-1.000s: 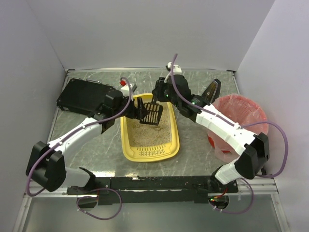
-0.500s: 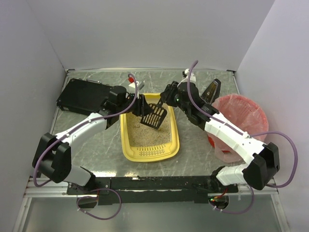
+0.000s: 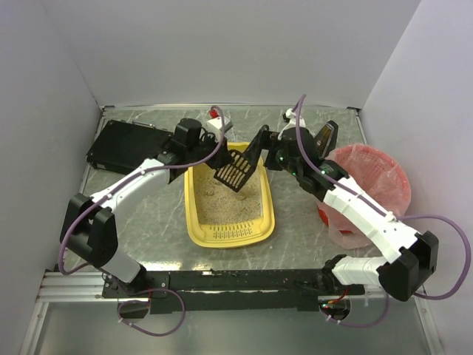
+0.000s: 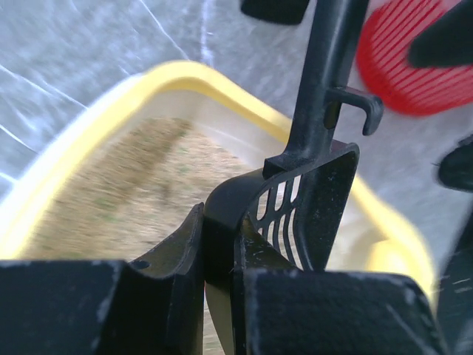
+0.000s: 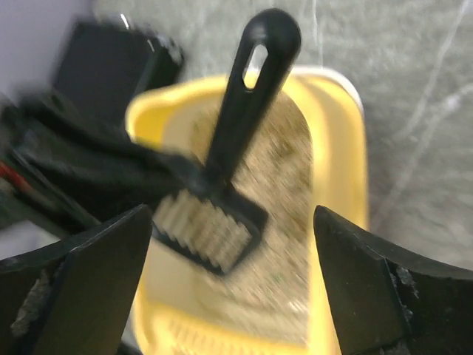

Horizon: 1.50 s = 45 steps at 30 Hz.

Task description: Clean the litter box

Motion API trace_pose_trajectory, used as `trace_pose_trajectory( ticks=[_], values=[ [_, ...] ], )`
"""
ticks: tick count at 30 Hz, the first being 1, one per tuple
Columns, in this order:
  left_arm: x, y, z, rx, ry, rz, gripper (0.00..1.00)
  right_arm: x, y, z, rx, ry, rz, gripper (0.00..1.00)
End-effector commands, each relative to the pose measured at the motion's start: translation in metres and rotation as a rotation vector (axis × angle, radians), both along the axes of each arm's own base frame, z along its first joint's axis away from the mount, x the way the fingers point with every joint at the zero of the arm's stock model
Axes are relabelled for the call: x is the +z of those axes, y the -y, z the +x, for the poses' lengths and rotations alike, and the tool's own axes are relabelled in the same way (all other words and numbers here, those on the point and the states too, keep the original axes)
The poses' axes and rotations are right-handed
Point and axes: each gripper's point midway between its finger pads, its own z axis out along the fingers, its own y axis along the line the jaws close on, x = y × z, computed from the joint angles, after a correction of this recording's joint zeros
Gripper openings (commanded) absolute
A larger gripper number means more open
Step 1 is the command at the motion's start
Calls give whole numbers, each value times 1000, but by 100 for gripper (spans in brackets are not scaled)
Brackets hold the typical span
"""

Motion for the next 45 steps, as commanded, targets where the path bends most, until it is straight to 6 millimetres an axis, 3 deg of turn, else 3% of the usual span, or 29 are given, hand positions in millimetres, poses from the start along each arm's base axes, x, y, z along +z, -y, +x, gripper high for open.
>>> trace_pose_trajectory(
  ticks=[1,4,7,12,20,25,28,35,45],
  values=[
    [26,-7,16,-169,280,206,1,1,33,-45,163,-67,-150,100],
    [16,0,1,-384,345,266,1,3,52,-65,240,-97,-118,100],
    [23,9,-15,-541,397,253,1,10,57,-76,275,-47,-69,100],
    [31,13,-43,-722,451,215,1,40,41,-97,440,61,51,100],
    [30,18,-69,-810,434,176,1,34,21,-101,586,33,145,100],
    [30,25,-63,-815,400,173,1,33,13,-102,655,48,160,97],
    [29,28,-62,-827,379,166,1,23,10,-104,678,-8,171,91],
    [24,30,-61,-821,368,183,1,21,4,-108,710,-39,218,70],
    [23,34,-58,-813,360,197,1,7,5,-99,672,-80,183,53]
  ],
)
